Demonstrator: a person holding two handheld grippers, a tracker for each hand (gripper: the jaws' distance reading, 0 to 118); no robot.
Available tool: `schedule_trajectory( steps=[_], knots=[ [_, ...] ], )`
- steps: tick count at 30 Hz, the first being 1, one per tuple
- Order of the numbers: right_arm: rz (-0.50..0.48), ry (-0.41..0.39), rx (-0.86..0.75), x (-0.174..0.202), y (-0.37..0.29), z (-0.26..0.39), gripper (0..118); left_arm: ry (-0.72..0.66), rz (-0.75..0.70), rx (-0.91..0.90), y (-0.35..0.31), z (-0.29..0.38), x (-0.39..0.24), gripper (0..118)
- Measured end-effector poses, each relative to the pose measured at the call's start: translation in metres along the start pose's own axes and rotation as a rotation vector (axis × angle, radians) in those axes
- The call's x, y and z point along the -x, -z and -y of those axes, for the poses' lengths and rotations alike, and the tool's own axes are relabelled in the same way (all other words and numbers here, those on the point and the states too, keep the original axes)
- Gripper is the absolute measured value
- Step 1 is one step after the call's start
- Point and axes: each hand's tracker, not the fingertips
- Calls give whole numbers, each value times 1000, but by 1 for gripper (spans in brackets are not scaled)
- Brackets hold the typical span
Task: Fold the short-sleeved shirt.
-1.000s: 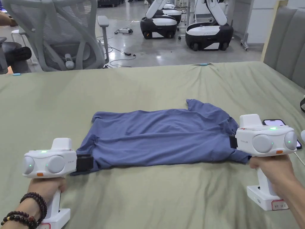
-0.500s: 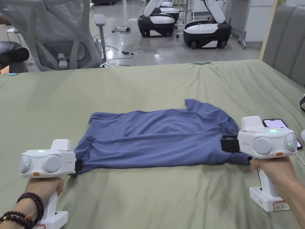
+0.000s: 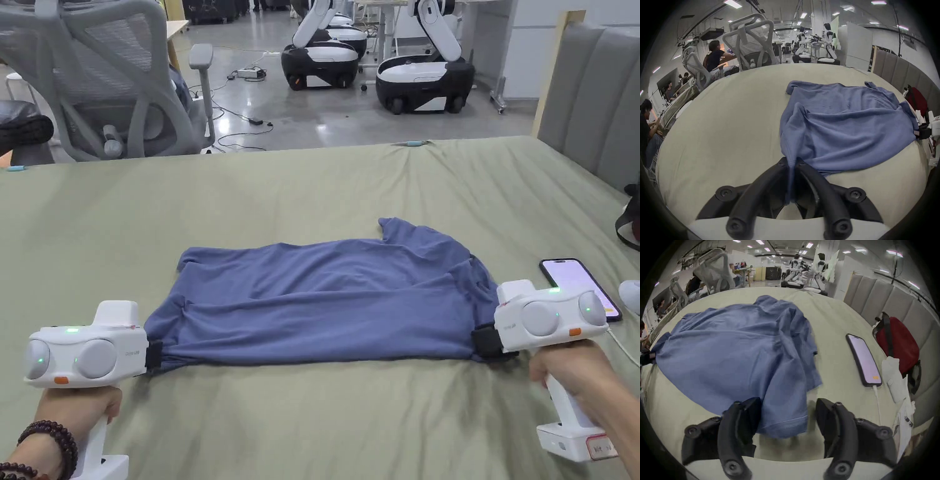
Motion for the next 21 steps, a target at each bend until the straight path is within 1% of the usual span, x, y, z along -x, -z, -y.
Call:
schedule_trajectory(
  steps=[1, 2, 3, 4, 5, 6, 7, 8, 10, 14, 16, 18, 21],
  knots=[
    [-10, 13, -27, 1, 1, 3, 59, 1, -1, 0, 0, 1, -1, 4],
    [-14, 23, -24, 2, 0, 3, 47, -1, -1, 0, 0, 1, -1, 4],
    [-16, 19, -26, 4, -3, 1, 28, -2, 0, 2, 2, 2, 0, 4],
    [-34, 0, -28, 6, -5, -1, 23, 1, 0, 5, 4, 3, -1, 4],
    [-21, -31, -26, 10, -10, -3, 15, 5, -2, 8, 5, 4, -1, 4],
    [-6, -71, -33, 12, -12, -4, 10, 7, -3, 10, 5, 4, -2, 4],
    [-40, -50, -29, 11, -13, -5, 10, 7, -4, 11, 2, 3, -3, 4],
    [-19, -40, -26, 10, -14, -6, 10, -1, -10, 4, -2, 3, -3, 4],
    [-21, -31, -49, 8, -22, -7, 10, -12, -7, -14, -10, 2, -1, 4],
    [-6, -40, -95, 3, -50, -1, 10, 3, 10, -43, -28, 3, 5, 4],
    [-3, -46, -111, 3, -66, 7, 10, -15, 30, -47, -45, 9, 6, 4],
    [15, -55, -133, 3, -81, 17, 10, -22, 35, -39, -59, 17, 6, 4],
    [17, -60, -133, 2, -99, 38, 10, -4, 40, -35, -78, 38, 5, 4]
  ],
)
